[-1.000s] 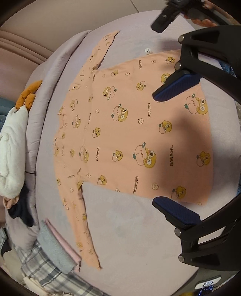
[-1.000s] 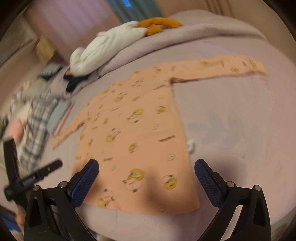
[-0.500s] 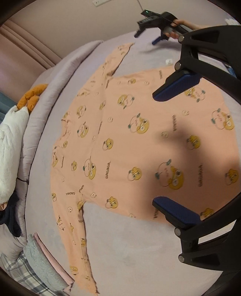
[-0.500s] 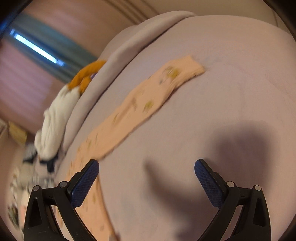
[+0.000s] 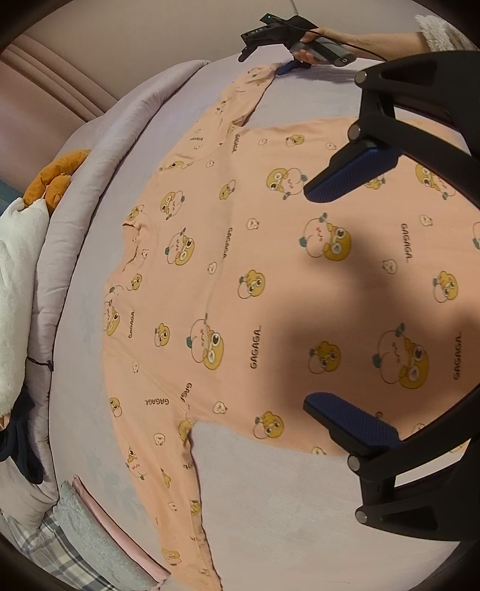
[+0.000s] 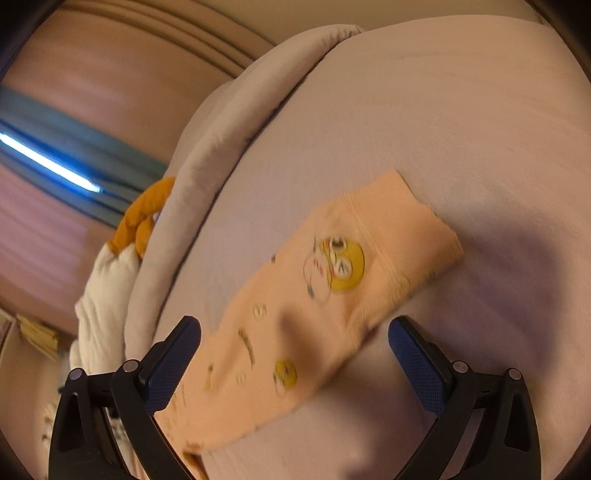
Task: Fold small clothes
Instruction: 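Move the right tool to a sleeve cuff and close on it, then lift the sleeve with the right tool, lay it across the shirt body, release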
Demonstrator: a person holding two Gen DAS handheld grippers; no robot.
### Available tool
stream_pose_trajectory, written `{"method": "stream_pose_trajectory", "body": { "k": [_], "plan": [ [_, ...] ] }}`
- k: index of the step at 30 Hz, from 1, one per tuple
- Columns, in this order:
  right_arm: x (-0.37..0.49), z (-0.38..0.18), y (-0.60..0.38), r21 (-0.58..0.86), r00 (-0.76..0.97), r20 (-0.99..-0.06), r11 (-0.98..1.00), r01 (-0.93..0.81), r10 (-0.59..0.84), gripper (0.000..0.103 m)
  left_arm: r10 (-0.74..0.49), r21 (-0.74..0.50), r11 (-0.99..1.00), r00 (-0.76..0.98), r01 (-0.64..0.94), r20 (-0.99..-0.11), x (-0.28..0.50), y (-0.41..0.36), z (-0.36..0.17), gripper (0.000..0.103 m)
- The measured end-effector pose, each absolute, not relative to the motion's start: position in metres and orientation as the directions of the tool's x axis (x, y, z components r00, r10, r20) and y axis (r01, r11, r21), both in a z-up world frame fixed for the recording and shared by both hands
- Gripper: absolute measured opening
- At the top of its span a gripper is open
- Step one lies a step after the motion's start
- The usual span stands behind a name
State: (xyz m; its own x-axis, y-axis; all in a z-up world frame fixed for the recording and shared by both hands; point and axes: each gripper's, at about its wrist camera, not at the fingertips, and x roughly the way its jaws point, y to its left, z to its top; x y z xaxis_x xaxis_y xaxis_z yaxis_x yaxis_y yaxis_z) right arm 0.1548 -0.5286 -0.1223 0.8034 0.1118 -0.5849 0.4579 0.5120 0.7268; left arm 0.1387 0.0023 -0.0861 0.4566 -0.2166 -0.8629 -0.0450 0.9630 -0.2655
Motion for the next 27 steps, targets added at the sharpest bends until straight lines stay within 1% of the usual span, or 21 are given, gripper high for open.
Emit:
{"method": "stream_pose_trajectory", "body": {
  "k": [1,3,4,6,7,8,10,14,17,22,25,27],
  "plan": [
    [0.157,-0.122,-0.530,0.730,0.807,-0.583,0.502,0.464,0.101,0.090,-0.216,-0.265,0.963,0.455,-0.047,-0.864,0.140,0.003,-0.087,0.103],
    [0.161,-0.124,-0.536,0.725,0.801,-0.593,0.489,0.486,0.084,0.061,-0.214,-0.265,0.963,0.451,-0.052,-0.867,0.141,0.004,-0.089,0.103],
    [0.162,-0.126,-0.539,0.720,0.793,-0.605,0.479,0.502,0.078,0.055,-0.211,-0.263,0.963,0.449,-0.056,-0.868,0.142,0.005,-0.090,0.103],
    [0.163,-0.130,-0.545,0.711,0.782,-0.620,0.469,0.524,0.065,0.030,-0.205,-0.259,0.964,0.449,-0.062,-0.870,0.142,0.008,-0.090,0.103],
    [0.164,-0.130,-0.547,0.701,0.774,-0.630,0.470,0.536,0.057,0.023,-0.202,-0.258,0.964,0.451,-0.066,-0.870,0.141,0.010,-0.090,0.103],
    [0.164,-0.129,-0.549,0.695,0.770,-0.636,0.474,0.541,0.054,0.015,-0.199,-0.257,0.964,0.452,-0.070,-0.869,0.141,0.012,-0.089,0.103],
    [0.164,-0.123,-0.549,0.680,0.762,-0.645,0.497,0.539,0.056,0.010,-0.185,-0.248,0.966,0.458,-0.081,-0.870,0.139,0.015,-0.088,0.103],
    [0.171,-0.083,-0.526,0.628,0.782,-0.622,0.627,0.461,0.048,0.009,-0.171,-0.234,0.969,0.475,-0.077,-0.863,0.132,0.023,-0.085,0.103],
    [0.180,-0.043,-0.495,0.577,0.793,-0.606,0.720,0.385,0.062,0.009,-0.192,-0.263,0.961,0.484,-0.083,-0.854,0.127,0.032,-0.084,0.103],
    [0.206,0.023,-0.412,0.442,0.799,-0.594,0.869,0.221,0.098,0.009,-0.209,-0.303,0.947,0.516,-0.106,-0.831,0.109,0.057,-0.079,0.103],
    [0.222,0.053,-0.352,0.346,0.799,-0.589,0.931,0.114,0.121,0.009,-0.215,-0.325,0.938,0.536,-0.119,-0.816,0.095,0.074,-0.077,0.103],
    [0.232,0.063,-0.314,0.286,0.797,-0.590,0.956,0.059,0.127,0.009,-0.215,-0.336,0.933,0.547,-0.131,-0.809,0.086,0.086,-0.076,0.103]
  ]
}}
